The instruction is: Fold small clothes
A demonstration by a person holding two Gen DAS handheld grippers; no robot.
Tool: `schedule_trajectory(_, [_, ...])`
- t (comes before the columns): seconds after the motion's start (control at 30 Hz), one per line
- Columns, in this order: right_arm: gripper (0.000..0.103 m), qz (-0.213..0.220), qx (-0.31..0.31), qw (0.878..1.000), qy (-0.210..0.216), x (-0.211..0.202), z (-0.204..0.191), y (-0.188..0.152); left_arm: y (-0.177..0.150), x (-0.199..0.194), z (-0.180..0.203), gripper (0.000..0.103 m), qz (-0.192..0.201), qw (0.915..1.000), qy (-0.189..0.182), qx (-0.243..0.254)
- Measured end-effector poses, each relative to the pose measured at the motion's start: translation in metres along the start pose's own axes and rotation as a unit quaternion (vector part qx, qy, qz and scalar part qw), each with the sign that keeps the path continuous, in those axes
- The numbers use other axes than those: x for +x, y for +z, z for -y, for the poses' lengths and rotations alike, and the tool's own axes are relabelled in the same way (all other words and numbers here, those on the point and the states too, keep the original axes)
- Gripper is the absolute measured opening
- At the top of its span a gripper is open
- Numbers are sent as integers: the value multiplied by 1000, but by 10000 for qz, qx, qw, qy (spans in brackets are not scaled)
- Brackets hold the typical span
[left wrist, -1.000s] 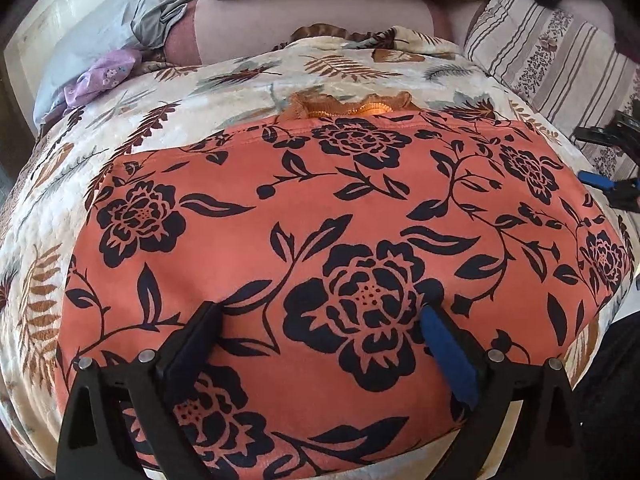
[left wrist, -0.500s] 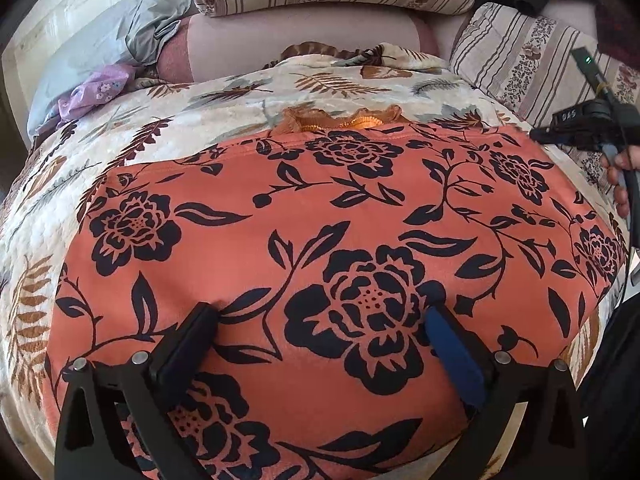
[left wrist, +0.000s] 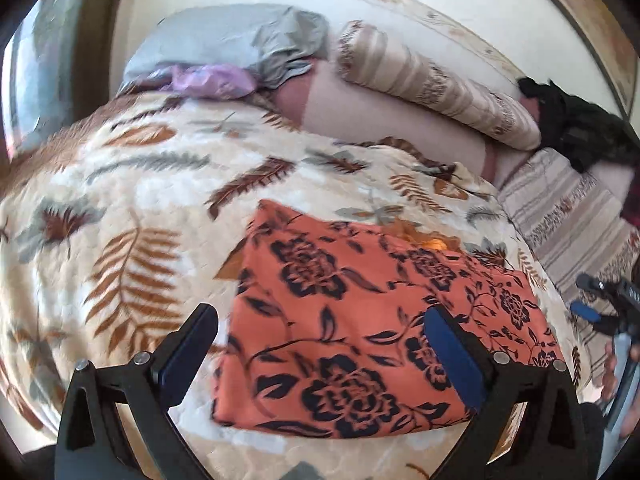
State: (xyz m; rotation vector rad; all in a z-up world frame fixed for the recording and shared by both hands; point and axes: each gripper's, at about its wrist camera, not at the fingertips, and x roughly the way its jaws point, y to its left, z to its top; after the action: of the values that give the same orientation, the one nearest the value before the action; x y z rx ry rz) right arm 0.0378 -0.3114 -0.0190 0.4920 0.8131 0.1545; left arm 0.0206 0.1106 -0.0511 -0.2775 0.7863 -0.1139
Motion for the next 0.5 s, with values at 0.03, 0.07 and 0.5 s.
schedule_trajectory(0.03, [91,-65,-58,9999,146,5,-7,-10,-5,7,-16,103,-229,9993,80,-291])
schedule_trajectory(0.07, [91,-128,-116,9996,208,12,-11,-20,-13,19,-31,102,-552,9969,79,-551])
schedule_trajectory(0.5, [79,-912,494,9941,327,67,36,-61,-35,42,-61,21,-1486,9787,-473,-1337])
